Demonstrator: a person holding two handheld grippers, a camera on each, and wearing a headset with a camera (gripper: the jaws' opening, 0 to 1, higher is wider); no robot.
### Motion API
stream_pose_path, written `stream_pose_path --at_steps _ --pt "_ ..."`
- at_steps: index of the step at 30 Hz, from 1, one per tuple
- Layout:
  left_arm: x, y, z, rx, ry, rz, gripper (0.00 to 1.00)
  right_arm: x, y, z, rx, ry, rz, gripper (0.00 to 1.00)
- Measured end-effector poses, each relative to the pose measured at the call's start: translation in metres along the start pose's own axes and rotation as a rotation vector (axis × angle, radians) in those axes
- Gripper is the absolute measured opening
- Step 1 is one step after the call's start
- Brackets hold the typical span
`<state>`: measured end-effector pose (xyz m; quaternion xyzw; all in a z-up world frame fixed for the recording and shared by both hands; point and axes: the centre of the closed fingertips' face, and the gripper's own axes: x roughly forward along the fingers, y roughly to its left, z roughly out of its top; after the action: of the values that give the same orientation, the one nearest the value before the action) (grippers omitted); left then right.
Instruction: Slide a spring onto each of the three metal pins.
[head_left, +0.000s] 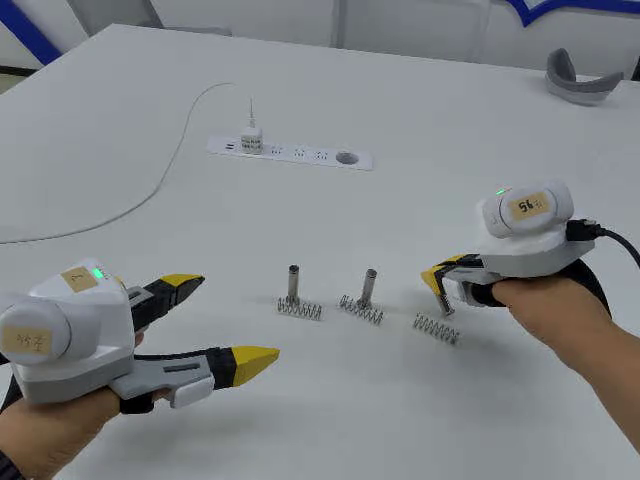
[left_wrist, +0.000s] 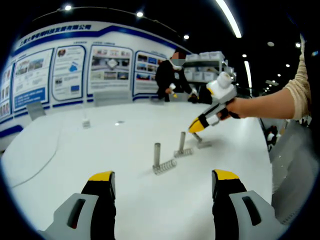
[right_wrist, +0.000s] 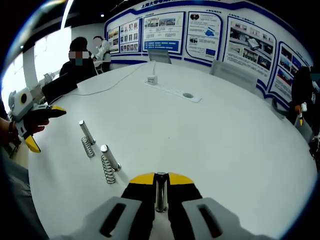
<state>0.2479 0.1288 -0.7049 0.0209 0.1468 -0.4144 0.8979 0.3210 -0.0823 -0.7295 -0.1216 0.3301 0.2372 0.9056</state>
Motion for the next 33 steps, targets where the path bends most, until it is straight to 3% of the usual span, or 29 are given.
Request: stream_pose_path --at_steps 33 --pt "-0.002 -0.003 0.005 0.012 -0.005 -0.001 0.8 -0.018 -0.004 0.0 0.041 -0.082 -0.015 0.09"
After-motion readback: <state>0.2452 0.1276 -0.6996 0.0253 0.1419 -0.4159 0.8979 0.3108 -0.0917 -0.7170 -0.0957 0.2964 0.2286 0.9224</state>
